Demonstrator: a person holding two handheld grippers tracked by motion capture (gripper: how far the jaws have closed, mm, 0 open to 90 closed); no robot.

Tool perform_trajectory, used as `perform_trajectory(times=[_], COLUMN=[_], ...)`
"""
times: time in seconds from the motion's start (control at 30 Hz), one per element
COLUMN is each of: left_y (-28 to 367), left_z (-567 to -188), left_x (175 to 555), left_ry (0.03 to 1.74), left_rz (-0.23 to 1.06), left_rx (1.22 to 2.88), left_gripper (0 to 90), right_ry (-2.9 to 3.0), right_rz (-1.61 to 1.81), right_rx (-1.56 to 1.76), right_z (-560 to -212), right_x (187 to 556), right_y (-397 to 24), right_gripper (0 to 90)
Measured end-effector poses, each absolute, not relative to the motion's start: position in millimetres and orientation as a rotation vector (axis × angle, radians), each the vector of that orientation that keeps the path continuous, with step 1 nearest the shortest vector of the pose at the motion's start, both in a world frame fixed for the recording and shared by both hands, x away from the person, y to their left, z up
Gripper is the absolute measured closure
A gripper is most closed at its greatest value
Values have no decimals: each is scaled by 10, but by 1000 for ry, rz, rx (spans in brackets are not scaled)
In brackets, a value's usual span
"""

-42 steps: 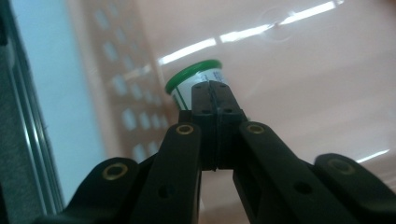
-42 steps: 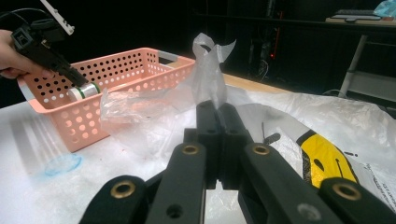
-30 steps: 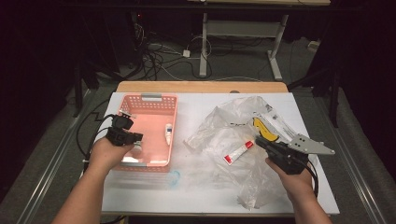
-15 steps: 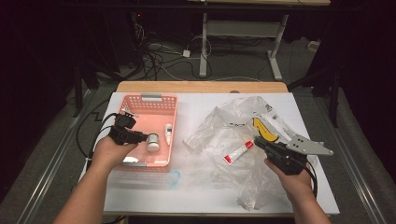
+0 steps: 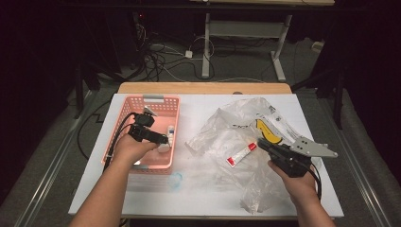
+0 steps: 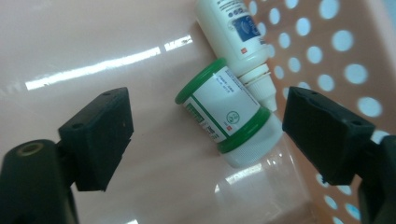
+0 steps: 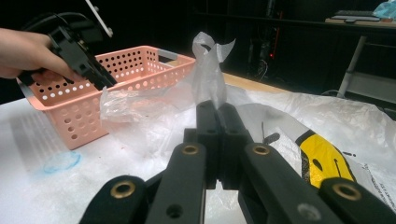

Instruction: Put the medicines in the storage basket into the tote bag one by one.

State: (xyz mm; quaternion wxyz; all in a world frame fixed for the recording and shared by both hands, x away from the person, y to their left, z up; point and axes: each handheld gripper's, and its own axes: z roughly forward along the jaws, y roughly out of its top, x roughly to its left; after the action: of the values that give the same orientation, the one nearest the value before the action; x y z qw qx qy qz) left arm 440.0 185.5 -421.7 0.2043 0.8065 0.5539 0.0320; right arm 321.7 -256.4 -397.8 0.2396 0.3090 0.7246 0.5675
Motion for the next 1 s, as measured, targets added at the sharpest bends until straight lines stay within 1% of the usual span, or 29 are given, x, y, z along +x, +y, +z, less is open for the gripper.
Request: perform_trajectory(times=[0.1,0.13,0.2,0.23,0.3,0.4,0.43,0.47,0.57,0.6,0.63,0.73,0.77,0.83,0.93,1.0], left_y=[1853,1852,1844,1842,1842,1856,1860,1860,1856,1849,1845,1827,1822,1806,1785,1774], left_z=[-4251,-4246,-4244,-4245,-4252,-4263,-4264,-4264,-4268,-4271,-4277,-4308,-4313,-4330,-4355,-4374], left_x=[4424,4421,4424,4426,4431,4441,4442,4443,4449,4450,4454,4478,4483,4494,4506,4514], left_ry=[1573,1568,1562,1553,1557,1583,1590,1602,1622,1633,1640,1652,1652,1658,1659,1670], left_rz=[82,82,55,43,33,34,30,32,23,21,21,9,4,0,2,15], left_rx=[2240,2233,2226,2231,2237,2249,2254,2264,2285,2295,2306,2339,2348,2366,2394,2401], left_gripper=[153,181,197,228,254,278,291,325,370,370,416,429,459,466,511,511], right_ry=[1982,1977,1977,1978,1981,1981,1980,1978,1982,1982,1983,1982,1979,1978,1977,1978], right_rz=[1556,1558,1559,1558,1554,1555,1555,1556,1554,1554,1554,1555,1557,1554,1557,1557], right_rx=[852,853,852,853,850,853,853,855,850,850,846,848,852,844,849,849], right_z=[-3974,-3974,-3975,-3978,-3977,-3973,-3971,-3970,-3975,-3975,-3975,-3974,-3972,-3970,-3969,-3970], right_x=[3214,3217,3219,3222,3221,3215,3213,3213,3216,3216,3215,3214,3213,3215,3214,3215], right_y=[-2572,-2578,-2580,-2579,-2575,-2573,-2572,-2572,-2570,-2570,-2568,-2568,-2568,-2571,-2572,-2572], right_gripper=[900,900,900,900,900,900,900,900,900,900,900,900,900,900,900,900])
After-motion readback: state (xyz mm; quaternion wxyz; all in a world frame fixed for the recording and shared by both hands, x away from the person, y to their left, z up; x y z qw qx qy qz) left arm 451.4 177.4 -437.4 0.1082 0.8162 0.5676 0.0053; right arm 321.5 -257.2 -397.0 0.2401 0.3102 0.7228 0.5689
